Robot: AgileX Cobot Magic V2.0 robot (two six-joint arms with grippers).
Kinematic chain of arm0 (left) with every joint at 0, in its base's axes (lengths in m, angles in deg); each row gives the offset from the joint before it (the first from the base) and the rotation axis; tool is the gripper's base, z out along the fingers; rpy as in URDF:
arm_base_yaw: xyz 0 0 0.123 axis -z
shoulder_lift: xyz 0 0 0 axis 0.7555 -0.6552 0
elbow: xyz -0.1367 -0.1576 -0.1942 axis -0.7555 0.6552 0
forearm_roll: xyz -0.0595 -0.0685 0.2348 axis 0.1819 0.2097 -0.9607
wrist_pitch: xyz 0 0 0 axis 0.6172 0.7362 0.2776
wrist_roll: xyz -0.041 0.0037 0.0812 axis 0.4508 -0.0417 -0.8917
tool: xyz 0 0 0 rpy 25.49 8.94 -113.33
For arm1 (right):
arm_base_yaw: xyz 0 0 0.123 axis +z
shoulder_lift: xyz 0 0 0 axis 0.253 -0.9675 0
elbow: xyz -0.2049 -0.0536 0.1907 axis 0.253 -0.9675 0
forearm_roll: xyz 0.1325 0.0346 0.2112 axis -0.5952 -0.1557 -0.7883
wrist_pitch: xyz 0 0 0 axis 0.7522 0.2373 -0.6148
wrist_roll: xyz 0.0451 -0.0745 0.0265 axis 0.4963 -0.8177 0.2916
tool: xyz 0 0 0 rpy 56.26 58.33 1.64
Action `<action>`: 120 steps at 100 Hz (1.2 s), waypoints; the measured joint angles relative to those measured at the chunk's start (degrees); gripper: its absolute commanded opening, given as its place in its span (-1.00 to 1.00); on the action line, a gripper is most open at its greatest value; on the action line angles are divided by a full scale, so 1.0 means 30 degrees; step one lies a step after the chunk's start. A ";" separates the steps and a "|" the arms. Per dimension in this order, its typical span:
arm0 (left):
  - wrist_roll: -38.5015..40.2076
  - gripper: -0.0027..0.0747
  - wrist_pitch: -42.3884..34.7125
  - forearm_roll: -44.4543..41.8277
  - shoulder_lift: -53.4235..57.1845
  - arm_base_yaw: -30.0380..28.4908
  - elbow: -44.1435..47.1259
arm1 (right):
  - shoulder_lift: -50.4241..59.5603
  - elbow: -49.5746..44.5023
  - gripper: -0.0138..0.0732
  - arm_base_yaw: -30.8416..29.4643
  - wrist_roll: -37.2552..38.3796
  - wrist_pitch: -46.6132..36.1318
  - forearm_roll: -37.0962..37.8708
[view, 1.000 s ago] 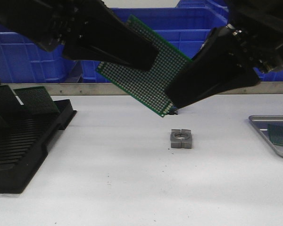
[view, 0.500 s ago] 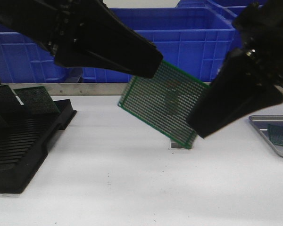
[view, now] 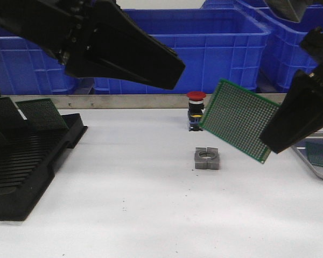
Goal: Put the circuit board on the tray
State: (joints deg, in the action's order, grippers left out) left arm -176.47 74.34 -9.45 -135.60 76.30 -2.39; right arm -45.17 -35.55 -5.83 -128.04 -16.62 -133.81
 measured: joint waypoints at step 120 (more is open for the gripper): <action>0.0000 0.32 -0.0013 0.0043 0.0000 0.0000 0.0000 | -0.3599 0.0000 0.76 -0.8977 0.1553 -0.9042 -0.0224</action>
State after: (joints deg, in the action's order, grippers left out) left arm -176.47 74.30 -9.32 -135.60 76.30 -2.39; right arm -55.97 -35.55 -32.76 -123.38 -43.74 -134.48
